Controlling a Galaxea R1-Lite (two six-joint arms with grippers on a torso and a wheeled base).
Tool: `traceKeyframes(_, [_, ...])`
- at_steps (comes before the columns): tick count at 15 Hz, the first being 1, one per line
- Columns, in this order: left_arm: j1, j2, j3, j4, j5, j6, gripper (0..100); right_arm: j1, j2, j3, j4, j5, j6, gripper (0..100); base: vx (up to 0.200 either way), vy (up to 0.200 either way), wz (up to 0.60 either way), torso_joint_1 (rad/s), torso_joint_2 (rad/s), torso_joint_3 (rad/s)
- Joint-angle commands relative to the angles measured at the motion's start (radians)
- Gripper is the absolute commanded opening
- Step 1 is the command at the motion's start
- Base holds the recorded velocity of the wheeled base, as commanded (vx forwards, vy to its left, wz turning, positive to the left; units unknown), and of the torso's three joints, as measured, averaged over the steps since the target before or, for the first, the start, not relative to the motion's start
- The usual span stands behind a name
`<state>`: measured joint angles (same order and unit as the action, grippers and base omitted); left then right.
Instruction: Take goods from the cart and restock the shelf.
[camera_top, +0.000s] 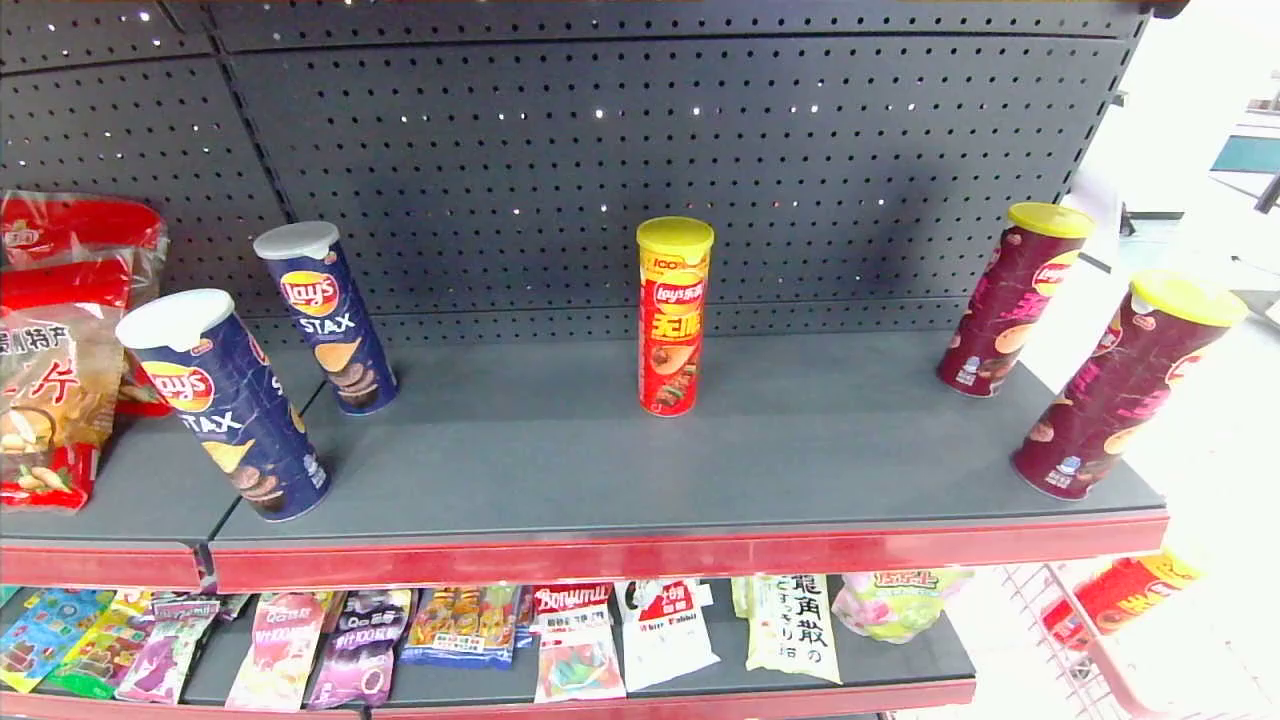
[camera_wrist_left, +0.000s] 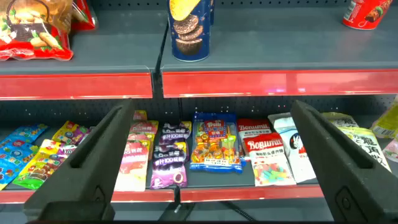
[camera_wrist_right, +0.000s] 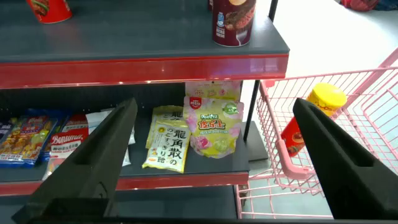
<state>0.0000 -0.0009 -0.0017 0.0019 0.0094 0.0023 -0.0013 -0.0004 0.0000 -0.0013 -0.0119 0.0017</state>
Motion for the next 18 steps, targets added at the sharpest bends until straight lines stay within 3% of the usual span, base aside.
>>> traceKeyframes(1, [0.0,0.001,0.0,0.001,0.0,0.001,100,0.0,0.0,0.0,0.0,0.0,0.0,100,0.0,-0.2,0.0,-0.012,0.0,0.002])
traceKeyframes(13, [0.0,0.001,0.0,0.0,0.0,0.001,100,0.0,0.0,0.0,0.0,0.006,-0.002,100,0.0,-0.2,0.0,0.002,0.01,0.003])
traceKeyframes(18, [0.0,0.001,0.0,0.001,0.0,-0.004,100,0.0,0.0,0.0,0.0,0.006,-0.002,100,0.0,0.0,0.0,0.0,0.0,0.0])
